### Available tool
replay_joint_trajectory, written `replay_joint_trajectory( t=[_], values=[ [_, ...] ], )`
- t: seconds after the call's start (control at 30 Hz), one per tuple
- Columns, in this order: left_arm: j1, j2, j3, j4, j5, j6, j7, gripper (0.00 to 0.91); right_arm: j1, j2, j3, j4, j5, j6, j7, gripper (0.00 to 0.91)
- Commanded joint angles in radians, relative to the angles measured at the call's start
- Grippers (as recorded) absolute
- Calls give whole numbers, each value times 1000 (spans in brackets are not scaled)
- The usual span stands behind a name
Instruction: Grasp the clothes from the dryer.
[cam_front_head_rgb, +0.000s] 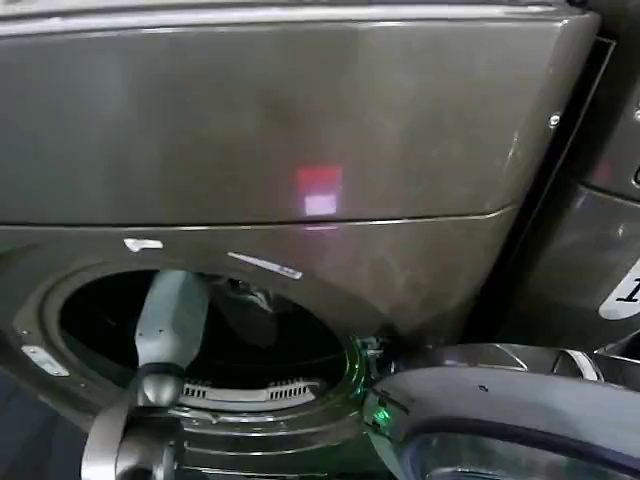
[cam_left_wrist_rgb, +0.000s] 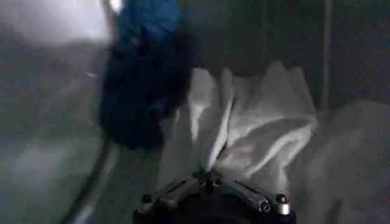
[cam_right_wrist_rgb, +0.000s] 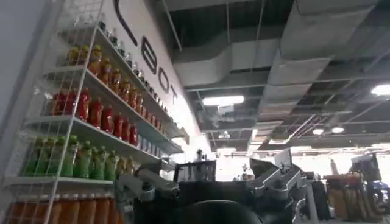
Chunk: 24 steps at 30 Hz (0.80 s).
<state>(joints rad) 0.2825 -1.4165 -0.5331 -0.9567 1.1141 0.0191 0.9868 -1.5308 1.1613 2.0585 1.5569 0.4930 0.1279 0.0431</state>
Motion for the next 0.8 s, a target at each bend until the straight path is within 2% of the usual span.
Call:
replay_joint_trajectory(
  t=[0.03, 0.1, 0.2, 0.37, 0.57, 0.67, 0.8],
  values=[
    [33, -40, -1, -80, -331, 190, -502, 0, 3, 5, -1, 9, 0, -2, 0, 907],
    [48, -60, -3, -100, -443, 249, -592, 0, 0, 12, 1, 24, -2, -27, -2, 907],
    [79, -81, -2, -148, -611, 304, -772, 0, -2, 12, -1, 20, -11, -7, 0, 907],
    [165, -97, 10, -238, -813, 325, -939, 0, 1, 9, -1, 24, -19, -8, 12, 907],
    [243, -116, 2, -292, -921, 295, -1029, 0, -3, 10, -4, 24, -21, 8, 11, 907],
    [273, -123, -6, -321, -1000, 311, -1044, 0, -2, 3, 3, 23, -19, 6, 15, 907],
    [299, -125, 0, -347, -1007, 319, -1046, 0, -6, 4, 8, 20, -18, 7, 16, 907]
  ],
)
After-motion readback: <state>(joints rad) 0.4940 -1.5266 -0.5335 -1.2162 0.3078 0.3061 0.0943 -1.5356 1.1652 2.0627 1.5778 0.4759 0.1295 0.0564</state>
